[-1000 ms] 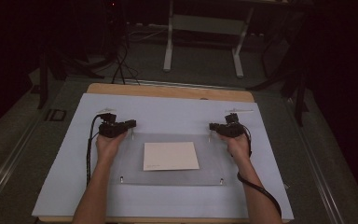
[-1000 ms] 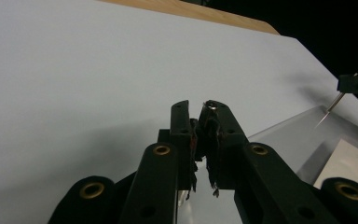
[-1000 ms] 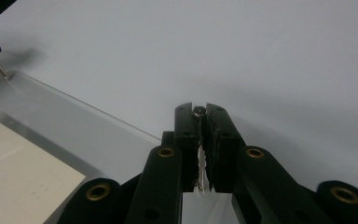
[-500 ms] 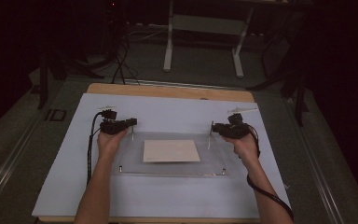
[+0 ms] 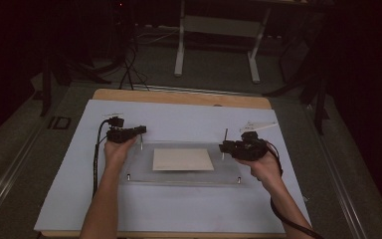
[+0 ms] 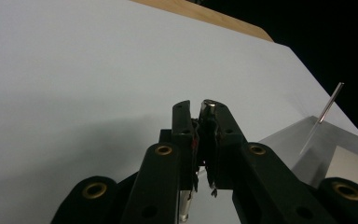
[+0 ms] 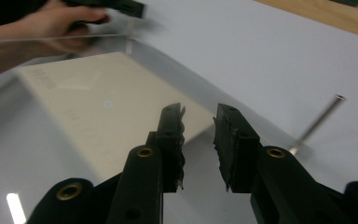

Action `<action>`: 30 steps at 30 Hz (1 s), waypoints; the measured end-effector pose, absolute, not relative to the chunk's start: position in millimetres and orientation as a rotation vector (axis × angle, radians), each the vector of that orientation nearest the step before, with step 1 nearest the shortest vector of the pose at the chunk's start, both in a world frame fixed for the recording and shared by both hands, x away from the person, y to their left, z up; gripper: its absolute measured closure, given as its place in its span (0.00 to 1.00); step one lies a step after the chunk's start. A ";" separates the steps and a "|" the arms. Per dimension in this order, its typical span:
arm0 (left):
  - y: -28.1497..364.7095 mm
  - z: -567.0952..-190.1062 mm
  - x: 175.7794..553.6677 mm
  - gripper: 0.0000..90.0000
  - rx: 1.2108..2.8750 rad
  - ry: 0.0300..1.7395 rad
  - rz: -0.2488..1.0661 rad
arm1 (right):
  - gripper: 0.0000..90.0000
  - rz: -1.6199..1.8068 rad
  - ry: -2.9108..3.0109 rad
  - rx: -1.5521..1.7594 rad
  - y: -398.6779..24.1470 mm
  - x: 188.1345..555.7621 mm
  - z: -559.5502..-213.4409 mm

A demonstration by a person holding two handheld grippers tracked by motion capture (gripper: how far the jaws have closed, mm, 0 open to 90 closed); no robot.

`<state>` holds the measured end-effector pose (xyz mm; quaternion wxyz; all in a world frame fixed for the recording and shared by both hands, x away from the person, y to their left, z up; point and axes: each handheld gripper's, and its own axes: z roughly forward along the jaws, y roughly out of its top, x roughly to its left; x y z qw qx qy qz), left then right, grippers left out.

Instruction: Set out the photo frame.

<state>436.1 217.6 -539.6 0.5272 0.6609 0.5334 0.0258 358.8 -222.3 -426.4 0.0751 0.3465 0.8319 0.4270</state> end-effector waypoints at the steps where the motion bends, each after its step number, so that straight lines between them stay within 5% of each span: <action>1: 218.0 -540.0 436.1 0.92 1.577 1.273 0.058 | 0.80 1.286 2.503 1.025 -221.0 356.0 -424.6; 19: 215.7 -540.3 437.4 0.93 1.567 1.299 0.070 | 0.91 1.371 2.604 0.815 -191.5 297.4 -409.4; 30: 214.8 -540.7 437.9 0.93 1.557 1.311 0.070 | 0.87 1.392 2.613 0.700 -175.5 275.4 -411.1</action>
